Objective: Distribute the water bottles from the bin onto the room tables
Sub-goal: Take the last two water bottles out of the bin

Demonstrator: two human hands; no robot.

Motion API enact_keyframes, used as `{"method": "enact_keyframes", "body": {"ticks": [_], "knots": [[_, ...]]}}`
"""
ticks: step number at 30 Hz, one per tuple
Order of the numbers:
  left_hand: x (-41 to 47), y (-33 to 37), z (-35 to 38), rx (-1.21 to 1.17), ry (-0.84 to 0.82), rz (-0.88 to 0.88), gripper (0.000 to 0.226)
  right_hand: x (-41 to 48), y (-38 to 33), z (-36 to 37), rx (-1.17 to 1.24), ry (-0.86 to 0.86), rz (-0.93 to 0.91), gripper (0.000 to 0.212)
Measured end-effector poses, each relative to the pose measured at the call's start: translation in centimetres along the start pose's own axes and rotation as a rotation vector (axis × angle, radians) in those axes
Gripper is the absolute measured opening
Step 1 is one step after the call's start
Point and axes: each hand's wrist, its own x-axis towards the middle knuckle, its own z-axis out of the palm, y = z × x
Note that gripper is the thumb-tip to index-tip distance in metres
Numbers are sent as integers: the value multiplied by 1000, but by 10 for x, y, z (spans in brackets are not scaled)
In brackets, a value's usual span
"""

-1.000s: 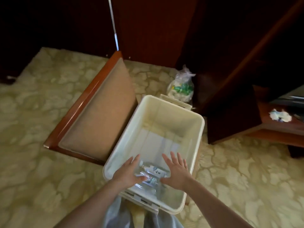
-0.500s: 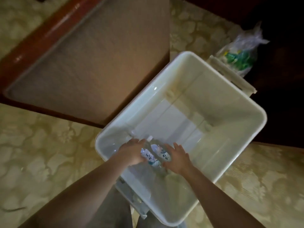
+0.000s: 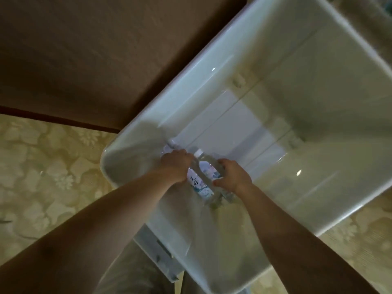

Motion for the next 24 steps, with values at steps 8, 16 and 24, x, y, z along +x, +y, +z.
{"method": "enact_keyframes", "body": {"ticks": [8, 16, 24], "knots": [[18, -4, 10, 99, 7, -39, 44, 13, -1, -13, -39, -5, 21, 47], [21, -7, -3, 114, -22, 42, 55, 18, 4, -26, 555, 14, 181, 30], [35, -3, -14, -393, -130, -164, 62, 15, 1, -52, 1038, 77, 321, 18]]}}
